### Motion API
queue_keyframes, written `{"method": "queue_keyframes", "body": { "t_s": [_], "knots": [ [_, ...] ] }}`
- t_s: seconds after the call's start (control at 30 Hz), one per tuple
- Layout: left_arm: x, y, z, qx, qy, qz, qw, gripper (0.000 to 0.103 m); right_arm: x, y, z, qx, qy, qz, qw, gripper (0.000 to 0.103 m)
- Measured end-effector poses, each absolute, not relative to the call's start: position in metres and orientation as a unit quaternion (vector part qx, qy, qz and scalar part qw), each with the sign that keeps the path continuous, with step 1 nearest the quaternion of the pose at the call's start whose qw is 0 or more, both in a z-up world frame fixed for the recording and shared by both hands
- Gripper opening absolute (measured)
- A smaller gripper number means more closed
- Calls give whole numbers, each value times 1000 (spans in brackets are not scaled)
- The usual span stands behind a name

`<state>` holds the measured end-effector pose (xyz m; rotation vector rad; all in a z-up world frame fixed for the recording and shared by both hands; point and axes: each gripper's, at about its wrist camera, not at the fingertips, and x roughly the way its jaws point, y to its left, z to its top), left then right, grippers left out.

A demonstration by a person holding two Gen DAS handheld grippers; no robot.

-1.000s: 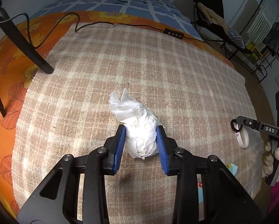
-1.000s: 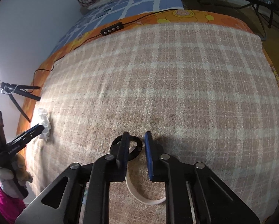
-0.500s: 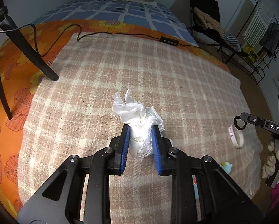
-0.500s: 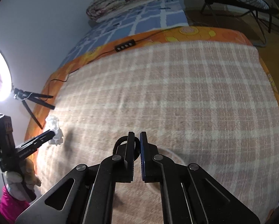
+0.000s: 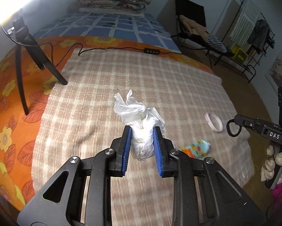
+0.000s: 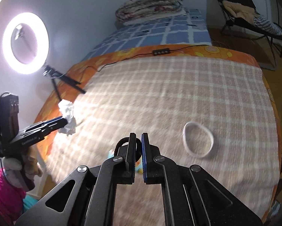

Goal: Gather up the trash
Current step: 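Carry the band and tissue over the blue basket and open both grippers to drop them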

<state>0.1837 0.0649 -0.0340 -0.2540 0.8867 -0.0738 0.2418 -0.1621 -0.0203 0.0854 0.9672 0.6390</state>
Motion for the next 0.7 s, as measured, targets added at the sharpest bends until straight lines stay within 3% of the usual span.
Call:
{"method": "queue_keyframes", "body": {
  "t_s": [0.37, 0.7],
  "knots": [
    [85, 34, -22, -96, 425, -78, 896, 23, 135, -158, -9, 9, 438, 336, 833, 4],
    [2, 6, -47, -78, 457, -116, 879, 23, 52, -148, -33, -17, 451, 362, 815, 4]
  ]
}}
